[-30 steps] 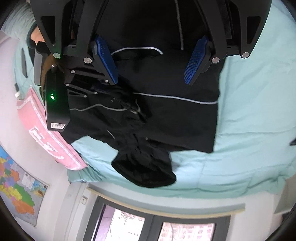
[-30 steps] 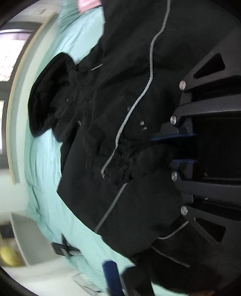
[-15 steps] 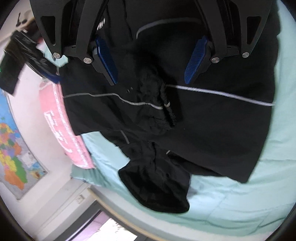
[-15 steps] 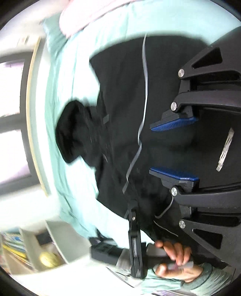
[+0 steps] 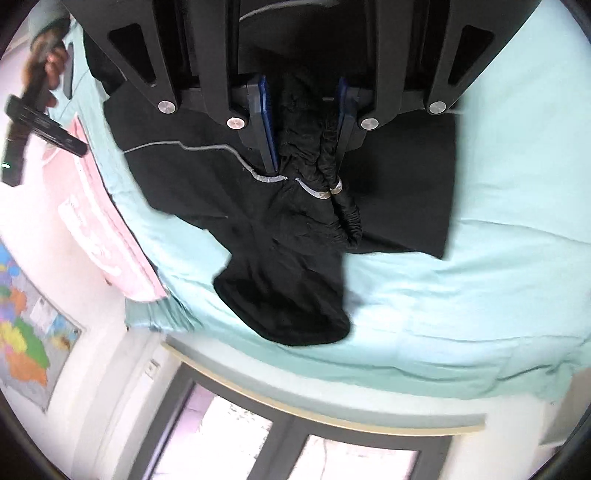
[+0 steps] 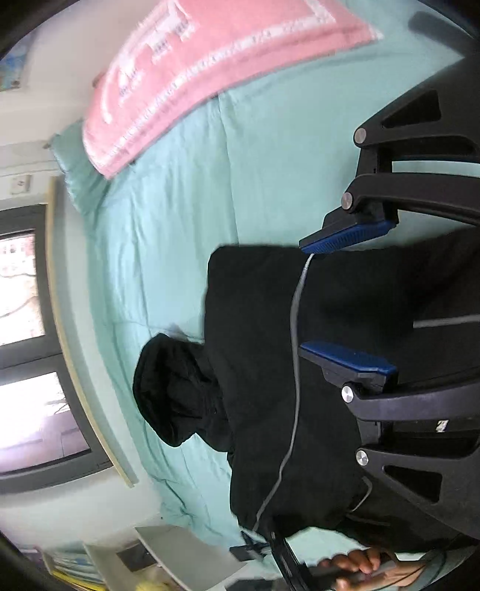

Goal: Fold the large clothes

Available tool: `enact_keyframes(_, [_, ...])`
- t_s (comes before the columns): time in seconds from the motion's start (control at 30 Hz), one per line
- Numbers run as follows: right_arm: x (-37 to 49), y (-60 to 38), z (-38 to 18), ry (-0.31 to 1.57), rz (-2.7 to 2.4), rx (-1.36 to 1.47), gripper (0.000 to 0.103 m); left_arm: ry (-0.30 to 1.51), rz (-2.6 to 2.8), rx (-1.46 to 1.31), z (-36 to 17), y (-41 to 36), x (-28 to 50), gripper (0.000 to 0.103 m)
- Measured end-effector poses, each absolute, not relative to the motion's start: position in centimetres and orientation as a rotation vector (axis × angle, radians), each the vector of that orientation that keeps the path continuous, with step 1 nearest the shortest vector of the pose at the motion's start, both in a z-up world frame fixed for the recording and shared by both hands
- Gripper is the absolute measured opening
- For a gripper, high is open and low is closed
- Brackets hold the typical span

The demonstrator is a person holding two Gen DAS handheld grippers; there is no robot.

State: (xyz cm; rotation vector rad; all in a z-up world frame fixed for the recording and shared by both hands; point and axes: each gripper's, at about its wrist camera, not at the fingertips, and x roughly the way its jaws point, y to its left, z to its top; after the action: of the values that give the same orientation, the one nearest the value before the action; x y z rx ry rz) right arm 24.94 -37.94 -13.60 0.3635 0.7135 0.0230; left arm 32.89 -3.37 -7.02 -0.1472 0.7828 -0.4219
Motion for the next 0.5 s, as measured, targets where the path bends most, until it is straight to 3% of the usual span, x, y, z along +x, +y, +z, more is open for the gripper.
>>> enact_keyframes(0.1, [28.7, -35.0, -14.8, 0.784, 0.083, 0.316, 0.053, 0.871, -0.406, -0.141, -8.7, 0.1, 33.5, 0.028])
enact_keyframes(0.23, [32.7, -30.8, -19.6, 0.900, 0.091, 0.189, 0.055, 1.056, -0.351, -0.138, -15.0, 1.8, 35.1, 0.030])
enact_keyframes(0.4, [32.5, -29.3, -20.1, 0.911, 0.052, 0.062, 0.058, 0.989, -0.404, -0.152, -13.8, 2.5, 34.3, 0.033])
enact_keyframes(0.47, [31.8, -29.4, -18.4, 0.872, 0.067, 0.057, 0.058, 0.867, -0.381, -0.086, -11.0, 2.7, 32.5, 0.039])
enact_keyframes(0.5, [31.5, -29.4, -17.4, 0.839, 0.085, 0.063, 0.058, 0.819, -0.359, -0.062, -9.9, 3.0, 32.0, 0.049])
